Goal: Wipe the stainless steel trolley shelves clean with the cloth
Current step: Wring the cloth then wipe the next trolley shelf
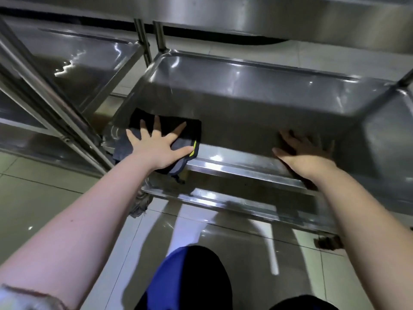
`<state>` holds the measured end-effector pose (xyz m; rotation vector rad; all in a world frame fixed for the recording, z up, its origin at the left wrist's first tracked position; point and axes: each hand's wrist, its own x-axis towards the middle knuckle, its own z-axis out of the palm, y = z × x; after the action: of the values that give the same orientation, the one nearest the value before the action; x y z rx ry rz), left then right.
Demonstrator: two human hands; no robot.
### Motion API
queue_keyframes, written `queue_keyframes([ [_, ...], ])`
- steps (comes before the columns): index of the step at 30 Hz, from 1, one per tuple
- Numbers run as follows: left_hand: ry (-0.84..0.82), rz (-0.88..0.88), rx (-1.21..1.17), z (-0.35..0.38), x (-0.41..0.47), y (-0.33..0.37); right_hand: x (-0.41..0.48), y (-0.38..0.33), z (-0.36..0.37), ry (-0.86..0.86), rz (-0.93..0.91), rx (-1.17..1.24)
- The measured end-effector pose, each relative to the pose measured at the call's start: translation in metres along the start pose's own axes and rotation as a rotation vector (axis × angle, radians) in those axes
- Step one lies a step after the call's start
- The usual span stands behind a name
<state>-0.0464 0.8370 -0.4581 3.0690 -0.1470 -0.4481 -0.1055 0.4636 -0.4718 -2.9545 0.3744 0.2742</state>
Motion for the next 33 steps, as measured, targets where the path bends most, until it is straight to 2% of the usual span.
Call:
queue_keyframes([
  [2,0.007,0.028,0.006,0.003,-0.002,0.028,-0.011,0.025,0.004,-0.017,0.101,-0.016],
  [6,0.02,0.232,0.016,0.016,-0.011,0.144,-0.01,0.022,0.008,0.017,0.113,0.027],
  [9,0.042,0.282,0.022,0.024,-0.018,0.197,-0.009,0.03,0.009,0.021,0.117,0.028],
  [12,0.128,0.253,0.013,0.023,-0.006,0.152,-0.011,0.036,0.008,0.019,0.095,0.016],
  [16,0.076,-0.096,-0.028,0.0,0.016,0.032,-0.013,0.03,0.009,0.031,0.092,0.016],
  [19,0.051,-0.221,-0.075,-0.004,0.015,0.018,-0.014,0.026,0.01,0.027,0.102,-0.006],
  [21,0.053,-0.155,-0.037,0.001,0.014,0.057,-0.015,0.024,0.011,0.023,0.101,-0.011],
  [25,0.062,0.144,0.023,0.022,-0.012,0.191,-0.014,0.024,0.012,0.031,0.108,-0.003],
  [27,0.064,0.234,0.021,0.03,-0.027,0.231,-0.013,0.026,0.013,0.05,0.105,-0.006],
  [30,0.107,0.251,0.008,0.03,-0.018,0.208,-0.014,0.031,0.013,0.06,0.103,0.014],
  [33,0.128,0.073,0.013,0.015,0.006,0.113,-0.015,0.032,0.012,0.053,0.097,0.012],
])
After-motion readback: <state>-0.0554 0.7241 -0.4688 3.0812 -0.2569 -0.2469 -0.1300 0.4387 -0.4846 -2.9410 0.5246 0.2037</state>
